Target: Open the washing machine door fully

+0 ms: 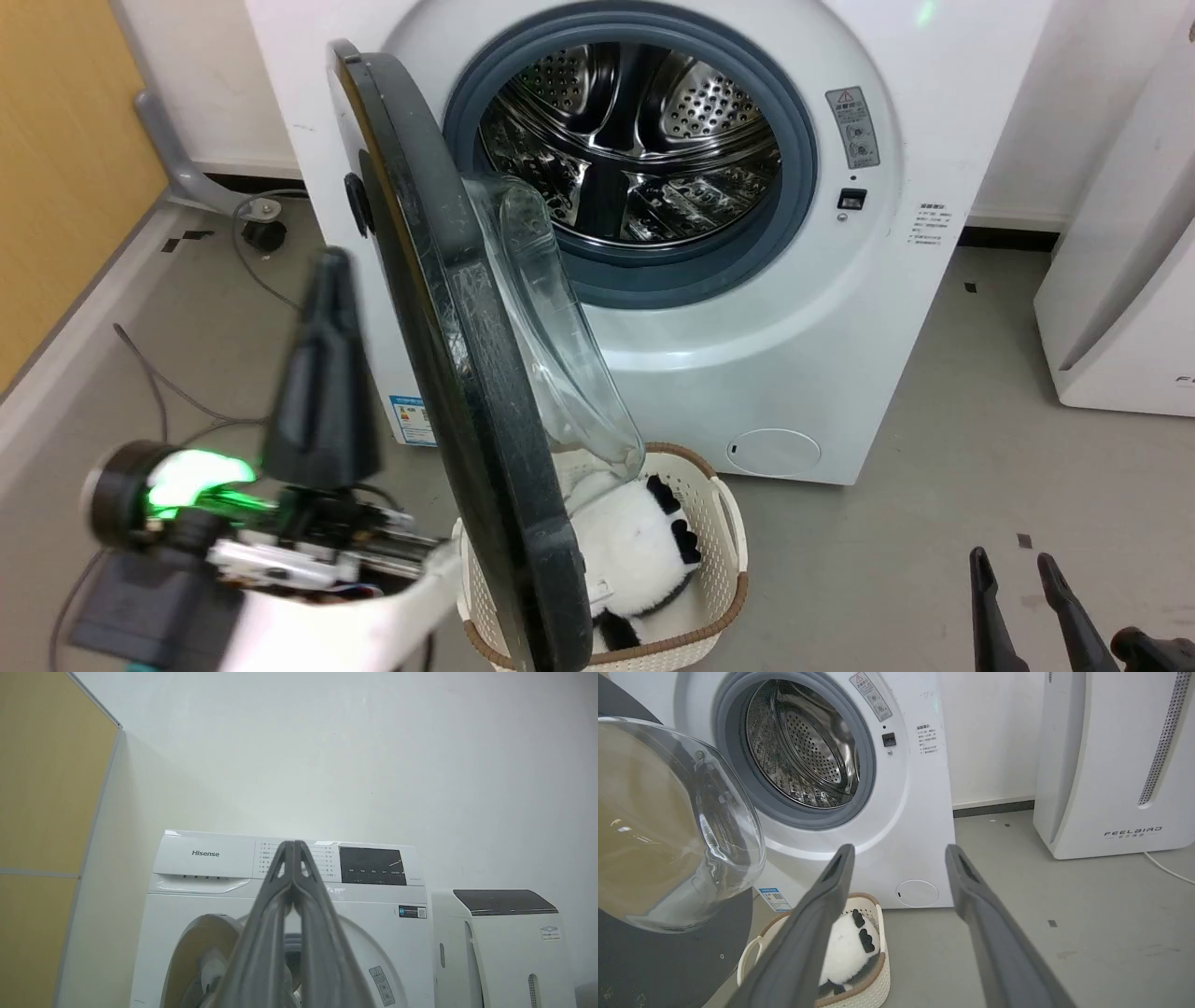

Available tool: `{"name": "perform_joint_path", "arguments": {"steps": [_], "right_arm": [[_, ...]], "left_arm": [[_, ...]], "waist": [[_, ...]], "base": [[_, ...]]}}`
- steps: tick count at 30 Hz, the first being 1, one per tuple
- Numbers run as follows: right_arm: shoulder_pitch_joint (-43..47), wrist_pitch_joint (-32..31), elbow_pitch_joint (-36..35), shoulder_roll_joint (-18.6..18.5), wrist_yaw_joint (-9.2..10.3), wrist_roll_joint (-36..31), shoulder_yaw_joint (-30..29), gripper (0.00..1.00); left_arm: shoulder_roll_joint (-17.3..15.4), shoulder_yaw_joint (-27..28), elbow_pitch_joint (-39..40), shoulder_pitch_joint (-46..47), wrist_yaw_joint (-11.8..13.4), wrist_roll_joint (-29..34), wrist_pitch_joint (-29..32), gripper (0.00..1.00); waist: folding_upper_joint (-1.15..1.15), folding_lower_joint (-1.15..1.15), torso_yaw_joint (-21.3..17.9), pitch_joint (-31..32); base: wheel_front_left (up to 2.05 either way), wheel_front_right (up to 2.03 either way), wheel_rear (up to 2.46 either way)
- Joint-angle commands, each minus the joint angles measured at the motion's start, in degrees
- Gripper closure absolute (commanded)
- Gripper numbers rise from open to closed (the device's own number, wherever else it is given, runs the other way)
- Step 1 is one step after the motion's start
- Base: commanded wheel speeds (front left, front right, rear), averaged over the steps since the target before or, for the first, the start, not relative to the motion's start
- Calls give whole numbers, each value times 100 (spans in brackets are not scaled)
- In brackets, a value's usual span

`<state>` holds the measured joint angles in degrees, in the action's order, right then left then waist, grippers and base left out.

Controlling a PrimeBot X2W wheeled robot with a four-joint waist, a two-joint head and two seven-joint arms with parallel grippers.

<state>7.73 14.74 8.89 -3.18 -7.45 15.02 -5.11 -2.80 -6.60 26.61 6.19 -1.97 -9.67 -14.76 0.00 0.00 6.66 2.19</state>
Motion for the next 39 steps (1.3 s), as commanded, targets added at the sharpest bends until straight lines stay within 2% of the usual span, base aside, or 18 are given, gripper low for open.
{"name": "perform_joint_path", "arguments": {"steps": [1,6,21,27,31,39], "right_arm": [[-63,25,-49,8,-3,-14,12,0],[-30,25,-77,11,-3,13,-8,0],[-23,26,-23,21,-3,23,-31,0],[-37,26,13,24,-3,38,-13,0],[-52,26,46,27,-3,59,16,0],[-8,26,101,28,-3,68,41,0]], "left_arm": [[-8,-163,-30,42,-26,32,-24,100],[-8,-638,-290,-17,-168,28,117,100],[-58,-1947,-930,-767,-328,-171,1575,100],[-58,-1967,-1342,-978,-157,-276,1986,100],[-66,-1798,-1664,-1018,38,-317,1916,100],[-119,-1677,-1931,-929,80,-360,1762,100]], "waist": [[0,0,-15,-7],[0,0,-13,-36],[0,0,129,-121],[0,0,203,-130],[0,0,283,-150],[0,0,506,-164]], "base": [[0,0,0],[0,0,0],[0,0,0],[0,0,0],[0,0,0],[0,0,0]]}}
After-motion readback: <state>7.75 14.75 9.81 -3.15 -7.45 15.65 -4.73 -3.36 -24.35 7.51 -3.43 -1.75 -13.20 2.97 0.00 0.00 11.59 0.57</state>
